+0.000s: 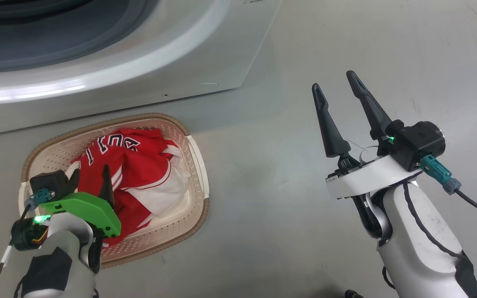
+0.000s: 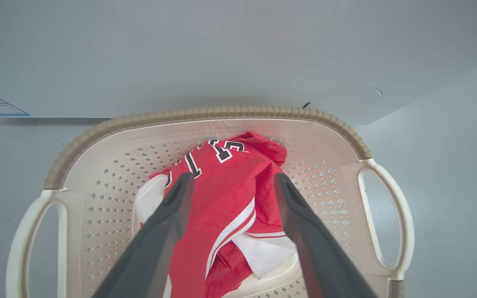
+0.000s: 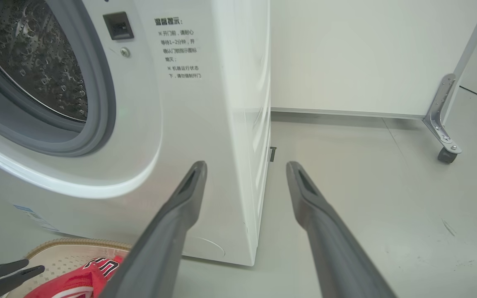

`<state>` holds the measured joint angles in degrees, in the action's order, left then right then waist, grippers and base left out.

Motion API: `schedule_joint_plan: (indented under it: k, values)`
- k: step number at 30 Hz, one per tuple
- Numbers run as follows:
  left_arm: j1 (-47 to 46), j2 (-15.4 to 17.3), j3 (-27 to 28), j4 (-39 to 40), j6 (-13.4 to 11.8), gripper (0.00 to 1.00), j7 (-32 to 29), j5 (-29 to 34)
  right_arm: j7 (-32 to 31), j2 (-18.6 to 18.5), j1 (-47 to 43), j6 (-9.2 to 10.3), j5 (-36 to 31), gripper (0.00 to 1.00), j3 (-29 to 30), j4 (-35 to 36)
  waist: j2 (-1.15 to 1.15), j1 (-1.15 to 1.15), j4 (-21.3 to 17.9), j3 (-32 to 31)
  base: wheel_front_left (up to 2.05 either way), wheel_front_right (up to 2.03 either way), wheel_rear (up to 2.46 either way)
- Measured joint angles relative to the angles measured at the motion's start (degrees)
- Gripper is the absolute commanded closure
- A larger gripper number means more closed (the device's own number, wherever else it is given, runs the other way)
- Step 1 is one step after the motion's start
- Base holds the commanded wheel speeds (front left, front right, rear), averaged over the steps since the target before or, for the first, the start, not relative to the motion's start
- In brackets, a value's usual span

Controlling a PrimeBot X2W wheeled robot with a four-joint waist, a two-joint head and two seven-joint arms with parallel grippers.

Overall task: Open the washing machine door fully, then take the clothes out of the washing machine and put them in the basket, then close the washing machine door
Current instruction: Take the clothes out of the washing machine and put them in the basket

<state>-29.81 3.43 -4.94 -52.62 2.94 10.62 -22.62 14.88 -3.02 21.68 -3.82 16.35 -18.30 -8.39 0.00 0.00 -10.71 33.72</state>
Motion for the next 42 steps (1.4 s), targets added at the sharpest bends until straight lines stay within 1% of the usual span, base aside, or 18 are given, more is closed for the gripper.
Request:
schedule_joint_plan:
  k: [5, 11, 20, 24, 32, 36, 42]
  values:
    - [-0.01, -0.66, -0.31, 0.43, 0.98, 0.00, 2.21, -0.21, 0.00, 0.00, -0.72, 0.00, -1.14, 0.00, 0.94, -1.45, 0.00, 0.00, 1.29, -2.55, 0.00, 0.00, 0.00]
    - [0.09, -0.73, -0.60, 3.80, 1.45, 0.00, 3.65, -0.32, 0.00, -0.02, -2.74, -0.05, -1.85, 0.00, 1.96, -3.08, 0.00, 0.00, 2.92, -6.21, 0.00, 0.00, 0.00]
    - [0.99, -0.86, -1.22, 11.85, 1.90, 0.00, 3.82, 1.16, 0.00, -0.09, -5.94, -0.15, -1.90, 0.00, 3.09, -4.37, 0.00, -0.01, 5.47, -11.98, 0.00, 0.00, 0.00]
    - [1.99, -0.87, -0.96, 18.34, 1.88, 0.00, 3.82, 2.90, 0.00, -0.10, -7.27, -0.15, -1.90, 0.00, 3.55, -4.92, 0.00, -0.01, 6.51, -14.47, 0.00, 0.00, 0.00]
    - [6.12, -0.64, -0.76, 27.49, 0.32, 0.00, 3.82, 6.10, 0.00, -0.08, -9.60, -0.24, -2.32, 0.00, 3.70, -5.58, 0.00, -0.01, 8.02, -19.07, 0.00, 0.00, 0.00]
    - [8.17, -0.59, -0.76, 29.66, -0.21, 0.00, 3.82, 6.60, 0.00, -0.08, -10.25, -0.33, -2.32, 0.00, 3.97, -5.63, 0.00, -0.01, 8.32, -20.60, 0.00, 0.00, 0.00]
    - [13.83, -0.51, -0.93, 31.95, -1.24, 0.00, 3.82, 7.62, 0.00, -0.07, -12.15, -0.62, -2.32, 0.00, 4.39, -5.94, 0.00, -0.01, 8.43, -23.29, 0.00, 0.00, 0.00]
